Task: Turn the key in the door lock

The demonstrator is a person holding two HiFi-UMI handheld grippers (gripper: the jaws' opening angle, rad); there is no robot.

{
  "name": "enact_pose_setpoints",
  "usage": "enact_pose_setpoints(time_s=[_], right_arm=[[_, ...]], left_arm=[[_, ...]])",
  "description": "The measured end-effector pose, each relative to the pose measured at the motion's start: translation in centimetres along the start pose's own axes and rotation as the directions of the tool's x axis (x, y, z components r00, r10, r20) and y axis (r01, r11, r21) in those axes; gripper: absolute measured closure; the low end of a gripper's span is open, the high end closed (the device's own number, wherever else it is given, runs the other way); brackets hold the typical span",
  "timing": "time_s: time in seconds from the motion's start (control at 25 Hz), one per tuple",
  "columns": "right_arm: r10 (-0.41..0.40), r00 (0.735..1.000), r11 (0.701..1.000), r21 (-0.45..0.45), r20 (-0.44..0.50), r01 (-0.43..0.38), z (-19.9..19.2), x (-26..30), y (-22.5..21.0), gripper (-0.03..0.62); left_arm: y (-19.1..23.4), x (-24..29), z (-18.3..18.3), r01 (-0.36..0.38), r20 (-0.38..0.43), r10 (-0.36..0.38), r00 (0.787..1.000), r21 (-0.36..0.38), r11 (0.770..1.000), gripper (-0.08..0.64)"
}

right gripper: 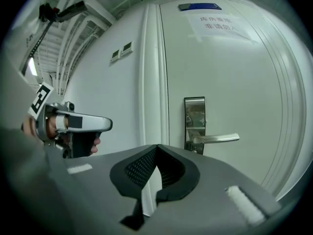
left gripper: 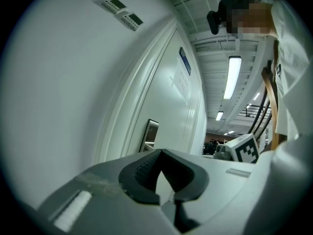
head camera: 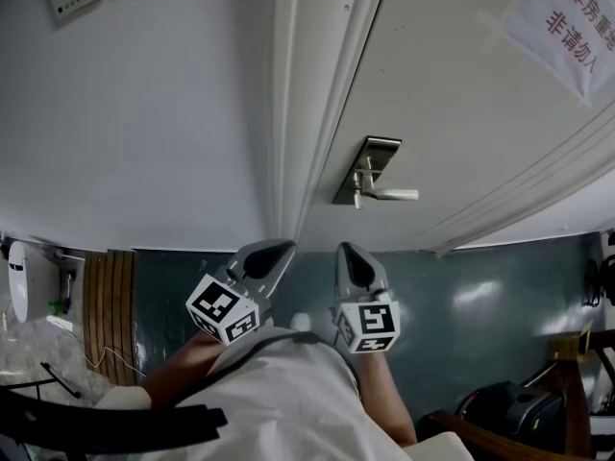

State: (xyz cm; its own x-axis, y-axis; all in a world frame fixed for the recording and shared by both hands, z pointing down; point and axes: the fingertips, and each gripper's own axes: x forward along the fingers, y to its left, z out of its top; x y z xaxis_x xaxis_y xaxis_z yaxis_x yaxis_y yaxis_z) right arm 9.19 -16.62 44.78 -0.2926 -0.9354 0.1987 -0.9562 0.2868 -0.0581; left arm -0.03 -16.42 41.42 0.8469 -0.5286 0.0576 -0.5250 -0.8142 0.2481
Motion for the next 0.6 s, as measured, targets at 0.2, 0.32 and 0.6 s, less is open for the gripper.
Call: enact_pose_setpoints(time_s=[0.2, 0.32, 0.6], right_arm=[[-0.029, 0.999, 1.0, -0.01, -0.016, 0.029, -0.4, -0.2, 0.2, 0.585], [-0.043, 0.999, 0.999, -0.015, -0.018, 0.043, -0.3, -0.1, 0.6, 0.585], [-0.063, 0.998, 0.997, -0.034, -0.017, 0.063, 0.1, 0.7, 2.6, 0.586]], left_arm=[[0.4, -0.7, -0.1, 0.012, -0.004, -0.012, 1.0, -0.009, 1.0, 0.557], [0.8, -1.4, -0.2, 0.017, -0.004, -0.017, 1.0, -0.017, 1.0, 0.557], [2.5, -3.8, -0.2, 0.021, -0.001, -0.021, 1.0, -0.02, 1.0, 0.557]])
